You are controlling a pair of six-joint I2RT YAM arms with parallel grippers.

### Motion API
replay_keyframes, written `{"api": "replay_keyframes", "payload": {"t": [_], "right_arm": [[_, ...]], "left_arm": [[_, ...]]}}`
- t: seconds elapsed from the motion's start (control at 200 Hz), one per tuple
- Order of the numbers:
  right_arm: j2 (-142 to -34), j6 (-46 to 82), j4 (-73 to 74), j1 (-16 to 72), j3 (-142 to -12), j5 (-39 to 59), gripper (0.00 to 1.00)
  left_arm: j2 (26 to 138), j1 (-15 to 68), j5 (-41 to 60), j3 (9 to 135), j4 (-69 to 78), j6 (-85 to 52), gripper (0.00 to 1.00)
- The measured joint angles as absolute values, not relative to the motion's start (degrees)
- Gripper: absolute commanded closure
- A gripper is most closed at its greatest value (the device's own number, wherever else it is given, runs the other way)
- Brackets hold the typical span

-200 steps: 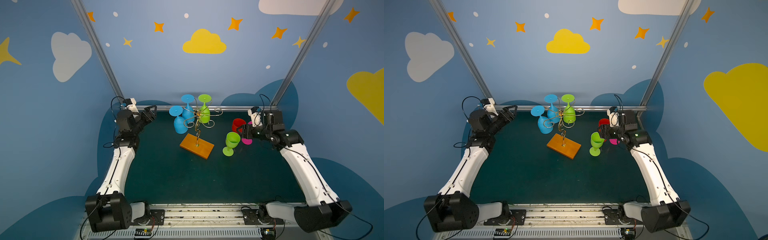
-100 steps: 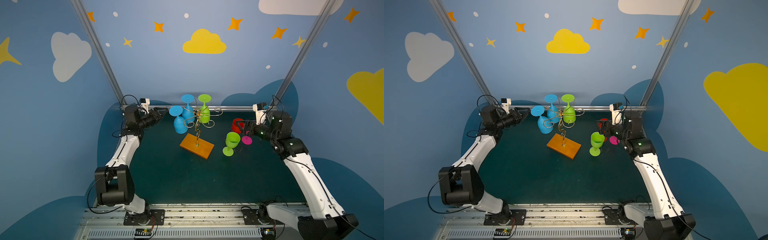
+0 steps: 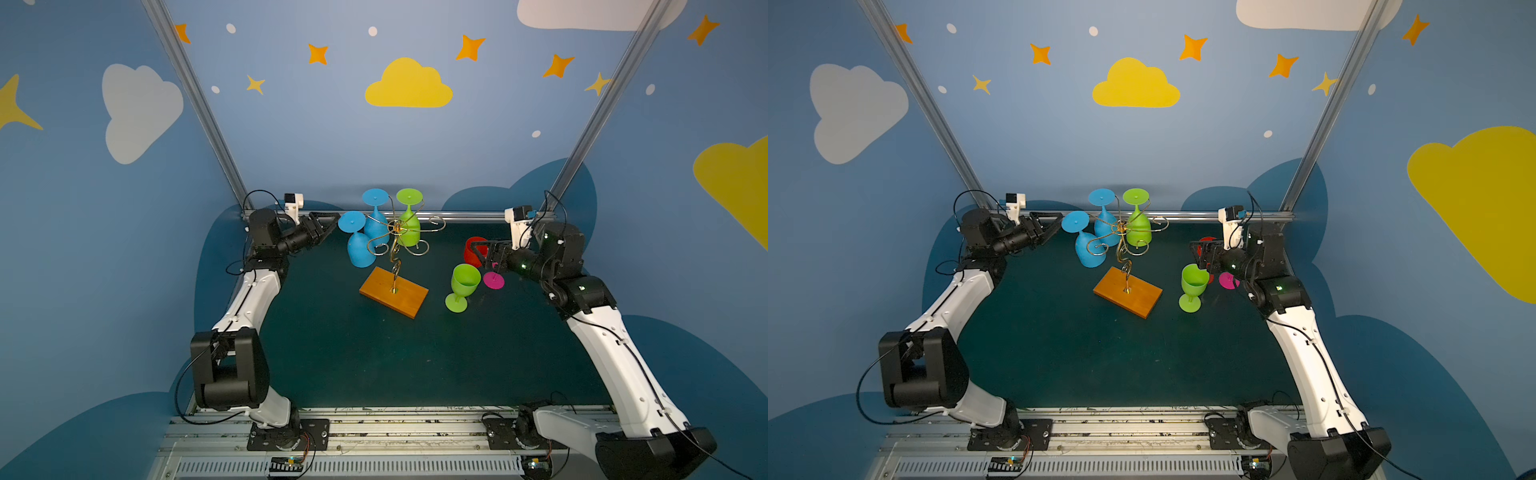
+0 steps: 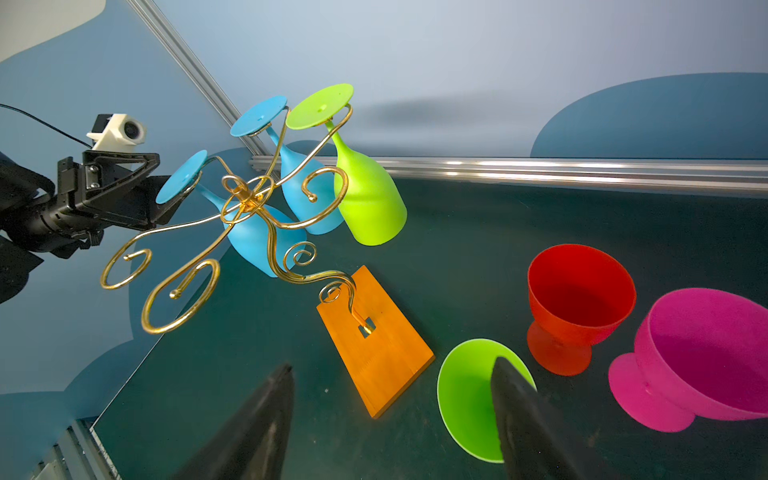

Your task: Take the wine glass off the wine glass rack

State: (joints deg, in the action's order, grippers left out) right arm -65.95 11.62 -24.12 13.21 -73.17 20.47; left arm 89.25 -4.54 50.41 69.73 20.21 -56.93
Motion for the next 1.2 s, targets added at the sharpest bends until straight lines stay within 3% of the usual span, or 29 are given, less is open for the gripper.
{"api": "replay_keyframes", "payload": {"t": [0.34,0.586,1.196], "right_arm": [[-65.7,11.7,-24.0,13.2,-73.1,20.7,0.26],[-64.7,11.8,-24.0,13.2,-72.7,20.7,0.26],[-64.0,11.8,-23.8,13.2,-72.1,20.7,0.26]], "left_arm": [[89.3,-1.2,50.9,69.7,20.2,-57.0,0.53],[89.3,-1.0,50.8,69.7,19.7,-56.9,0.71],[87.4,-1.0,50.5,69.8,17.8,-57.3,0.83]]}}
